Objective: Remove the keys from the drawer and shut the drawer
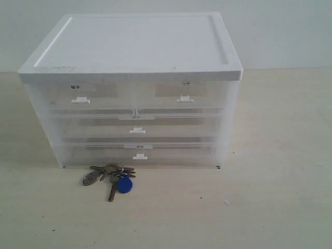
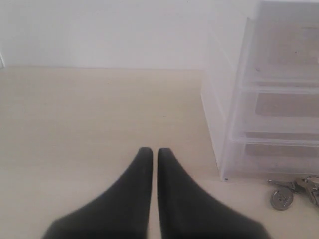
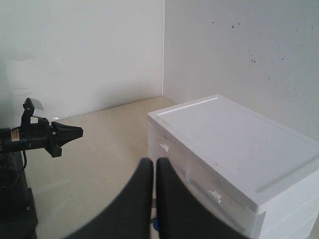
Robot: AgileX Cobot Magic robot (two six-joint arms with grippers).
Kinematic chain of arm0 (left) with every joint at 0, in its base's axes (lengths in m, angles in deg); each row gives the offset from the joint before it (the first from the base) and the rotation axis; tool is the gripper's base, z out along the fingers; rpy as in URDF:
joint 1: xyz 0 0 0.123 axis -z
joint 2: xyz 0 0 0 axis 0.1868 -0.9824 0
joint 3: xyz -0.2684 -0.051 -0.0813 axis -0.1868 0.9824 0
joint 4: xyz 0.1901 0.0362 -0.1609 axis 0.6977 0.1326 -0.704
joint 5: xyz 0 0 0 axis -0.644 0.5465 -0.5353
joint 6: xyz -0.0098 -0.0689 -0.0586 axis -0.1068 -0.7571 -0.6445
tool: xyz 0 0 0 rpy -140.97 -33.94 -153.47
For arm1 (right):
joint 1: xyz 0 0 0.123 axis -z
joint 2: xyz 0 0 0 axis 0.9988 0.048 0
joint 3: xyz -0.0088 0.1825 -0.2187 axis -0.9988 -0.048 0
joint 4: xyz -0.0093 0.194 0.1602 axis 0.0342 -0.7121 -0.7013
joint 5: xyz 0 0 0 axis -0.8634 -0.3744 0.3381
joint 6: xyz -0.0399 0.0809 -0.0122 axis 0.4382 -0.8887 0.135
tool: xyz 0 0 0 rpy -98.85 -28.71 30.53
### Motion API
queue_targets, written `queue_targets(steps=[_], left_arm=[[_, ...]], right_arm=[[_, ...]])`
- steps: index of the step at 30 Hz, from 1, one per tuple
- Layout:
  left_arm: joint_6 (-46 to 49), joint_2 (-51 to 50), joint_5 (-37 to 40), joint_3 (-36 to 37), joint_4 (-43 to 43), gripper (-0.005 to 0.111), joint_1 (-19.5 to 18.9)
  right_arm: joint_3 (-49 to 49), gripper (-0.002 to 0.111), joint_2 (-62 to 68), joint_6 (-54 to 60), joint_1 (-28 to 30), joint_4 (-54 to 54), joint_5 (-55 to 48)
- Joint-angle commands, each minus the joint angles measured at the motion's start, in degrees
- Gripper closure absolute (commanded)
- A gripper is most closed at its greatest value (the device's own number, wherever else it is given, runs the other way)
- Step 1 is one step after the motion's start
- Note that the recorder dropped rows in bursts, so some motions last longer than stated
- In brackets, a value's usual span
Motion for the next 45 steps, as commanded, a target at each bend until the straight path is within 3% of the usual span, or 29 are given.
queue_targets(steps=[1,23,26,30,37,41,45], left_arm=[[0.28,0.14,0.21,0.21,0.0,0.102,-0.22],[0.28,0.14,0.21,0.21,0.0,0.102,-0.22],[0.28,0.14,0.21,0.21,0.0,0.102,-0.22],[0.28,0.14,0.21,0.21,0.0,0.102,-0.22],[0.28,0.14,0.21,0.21,0.0,0.102,-0.22],[0.28,0.14,0.21,0.21,0.0,0.102,-0.22],[0.28,0.14,0.21,0.21,0.0,0.102,-0.22]], right_arm=[[0.07,0.108,-0.15,-0.01,0.03,0.01,0.12],[0.07,0.108,-0.02,-3.42,0.03,-0.76,0.83],[-2.22,0.108,-0.16,-0.87,0.03,-0.96,6.89],[-10.68,0.108,-0.16,15.44,0.58,-1.11,22.05],[-27.48,0.108,-0.16,49.22,10.85,-14.15,49.03],[-33.26,0.108,-0.16,48.97,21.75,-23.39,57.44],[-38.25,0.108,-0.16,39.38,33.6,-27.2,66.13]])
